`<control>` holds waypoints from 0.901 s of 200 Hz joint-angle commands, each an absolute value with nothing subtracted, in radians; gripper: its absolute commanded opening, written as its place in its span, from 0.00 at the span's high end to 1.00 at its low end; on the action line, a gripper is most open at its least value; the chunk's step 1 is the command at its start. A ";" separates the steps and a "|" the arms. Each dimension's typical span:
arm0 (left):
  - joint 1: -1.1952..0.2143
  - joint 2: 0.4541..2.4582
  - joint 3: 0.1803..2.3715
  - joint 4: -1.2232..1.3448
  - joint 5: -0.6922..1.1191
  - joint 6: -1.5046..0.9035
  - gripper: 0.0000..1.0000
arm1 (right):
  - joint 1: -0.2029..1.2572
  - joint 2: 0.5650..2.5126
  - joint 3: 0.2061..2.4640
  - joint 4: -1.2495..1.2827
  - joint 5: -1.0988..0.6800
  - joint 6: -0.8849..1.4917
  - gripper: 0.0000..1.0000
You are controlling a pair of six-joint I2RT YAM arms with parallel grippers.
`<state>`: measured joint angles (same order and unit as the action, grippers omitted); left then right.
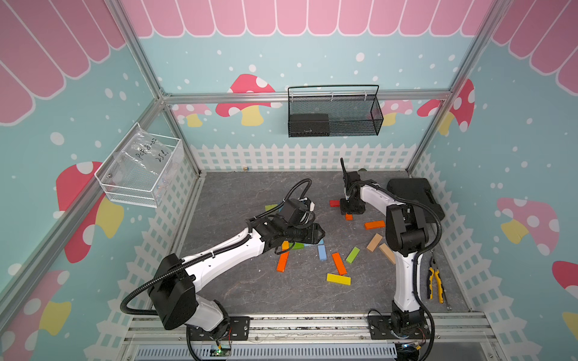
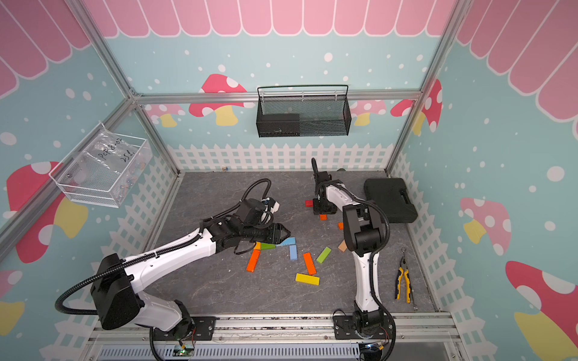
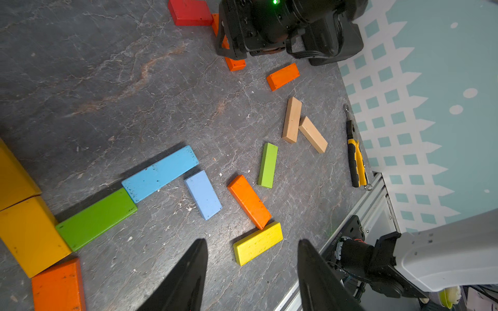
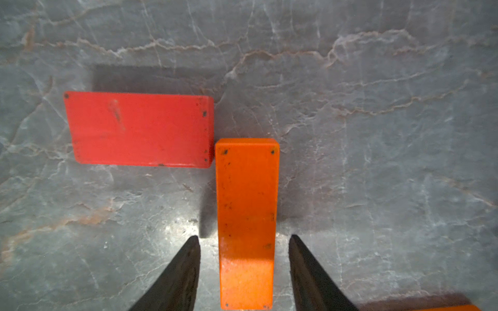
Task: Assemble a giraffe with building blocks
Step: Place the building block at the center of the board.
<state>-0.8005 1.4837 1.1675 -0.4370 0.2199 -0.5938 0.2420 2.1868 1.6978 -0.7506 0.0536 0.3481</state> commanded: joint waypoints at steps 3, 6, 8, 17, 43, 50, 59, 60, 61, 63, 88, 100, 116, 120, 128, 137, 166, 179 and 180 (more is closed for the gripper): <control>-0.796 1.459 1.198 -0.464 0.200 -0.569 0.43 | 0.238 2.181 1.721 -0.780 0.051 0.334 0.54; -0.796 1.459 1.198 -0.466 0.199 -0.569 0.43 | 0.239 2.184 1.722 -0.779 0.049 0.334 0.55; -0.796 1.458 1.199 -0.465 0.198 -0.569 0.43 | 0.238 2.185 1.723 -0.780 0.049 0.334 0.55; -0.796 1.457 1.198 -0.469 0.195 -0.569 0.43 | 0.238 2.191 1.729 -0.779 0.043 0.334 0.58; -0.796 1.451 1.197 -0.475 0.189 -0.569 0.43 | 0.238 2.205 1.748 -0.784 0.035 0.334 0.62; -0.796 1.448 1.196 -0.476 0.187 -0.569 0.43 | 0.239 2.207 1.753 -0.785 0.033 0.334 0.63; -0.796 1.446 1.194 -0.477 0.186 -0.569 0.43 | 0.239 2.208 1.758 -0.786 0.034 0.334 0.63; -0.796 1.445 1.194 -0.477 0.185 -0.569 0.43 | 0.239 2.209 1.758 -0.786 0.034 0.334 0.63; -0.796 1.445 1.194 -0.477 0.185 -0.569 0.43 | 0.239 2.209 1.759 -0.786 0.034 0.334 0.63; -0.796 1.445 1.194 -0.477 0.186 -0.569 0.43 | 0.239 2.208 1.759 -0.786 0.033 0.334 0.63; -0.796 1.443 1.193 -0.482 0.182 -0.571 0.43 | 0.239 2.210 1.767 -0.787 0.027 0.334 0.63; -0.796 1.445 1.191 -0.481 0.181 -0.571 0.43 | 0.239 2.214 1.770 -0.787 0.027 0.334 0.63; -0.796 1.446 1.192 -0.481 0.182 -0.571 0.43 | 0.239 2.220 1.777 -0.793 0.027 0.331 0.63; -0.796 1.447 1.192 -0.481 0.181 -0.571 0.43 | 0.239 2.222 1.780 -0.796 0.028 0.331 0.63; -0.796 1.447 1.193 -0.482 0.181 -0.571 0.43 | 0.239 2.221 1.782 -0.799 0.028 0.331 0.60; -0.796 1.445 1.192 -0.482 0.181 -0.571 0.43 | 0.239 2.218 1.782 -0.803 0.034 0.333 0.55; -0.796 1.445 1.193 -0.481 0.182 -0.569 0.43 | 0.239 2.206 1.771 -0.817 0.062 0.337 0.47; -0.796 1.447 1.195 -0.481 0.183 -0.569 0.43 | 0.239 2.198 1.755 -0.814 0.065 0.340 0.47; -0.796 1.447 1.195 -0.482 0.184 -0.569 0.43 | 0.239 2.198 1.753 -0.813 0.065 0.340 0.47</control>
<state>-0.8005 1.4715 1.1679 -0.4770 0.1970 -0.5930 0.2420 2.2013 1.7596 -0.7868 0.0441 0.3412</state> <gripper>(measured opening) 0.567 0.529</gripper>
